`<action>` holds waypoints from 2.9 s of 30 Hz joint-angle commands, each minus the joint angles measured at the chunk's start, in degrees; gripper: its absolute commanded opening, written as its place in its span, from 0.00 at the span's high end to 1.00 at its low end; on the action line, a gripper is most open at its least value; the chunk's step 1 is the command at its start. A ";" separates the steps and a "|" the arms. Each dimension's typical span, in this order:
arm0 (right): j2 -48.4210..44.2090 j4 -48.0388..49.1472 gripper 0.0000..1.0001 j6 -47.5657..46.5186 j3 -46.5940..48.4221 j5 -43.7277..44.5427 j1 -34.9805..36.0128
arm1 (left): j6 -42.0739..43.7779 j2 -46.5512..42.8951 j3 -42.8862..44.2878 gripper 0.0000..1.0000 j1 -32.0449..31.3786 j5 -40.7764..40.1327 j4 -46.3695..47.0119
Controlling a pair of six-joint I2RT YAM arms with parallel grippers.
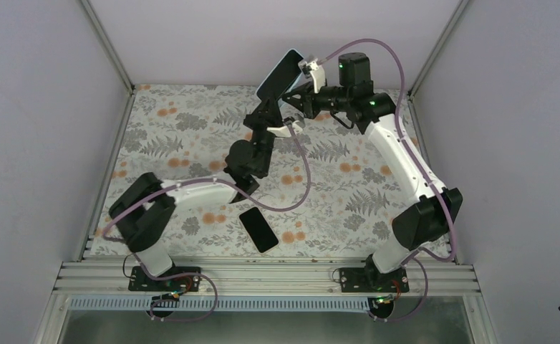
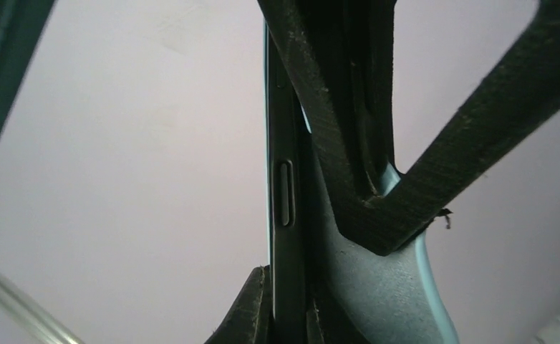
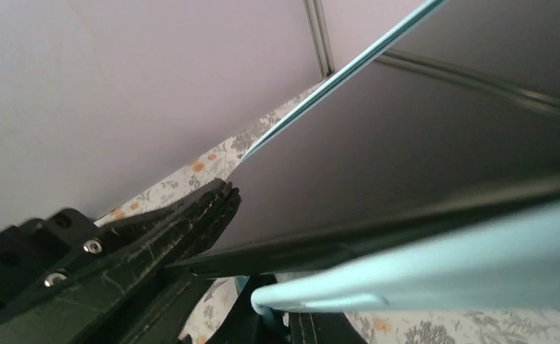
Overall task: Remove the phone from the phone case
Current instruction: Remove the phone case from the phone, then place the phone case at the center of the board.
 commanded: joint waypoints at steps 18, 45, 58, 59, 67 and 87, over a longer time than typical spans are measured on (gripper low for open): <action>8.21 -25.81 0.97 -15.50 -11.54 11.03 -16.85 | 7.74 -35.24 -32.92 0.98 20.00 4.90 -18.16; 17.03 -30.62 0.91 -23.74 -21.25 12.17 -26.86 | 10.50 -13.28 -54.01 0.97 31.60 3.39 -5.76; 12.53 -27.87 0.34 -21.35 -20.14 27.99 -28.99 | 2.08 -28.41 -52.45 0.05 30.34 14.59 -45.81; 11.17 -27.72 0.31 -21.29 -19.81 29.24 -28.95 | 0.06 -30.03 -50.37 0.01 30.23 16.05 -51.82; 2.98 -28.93 0.11 -24.05 -17.95 35.40 -28.13 | -13.70 -30.97 -32.07 0.00 29.40 23.82 -90.73; -3.24 -28.33 0.00 -21.55 -23.54 19.81 28.62 | -35.33 -27.19 14.47 0.00 35.63 55.37 -115.21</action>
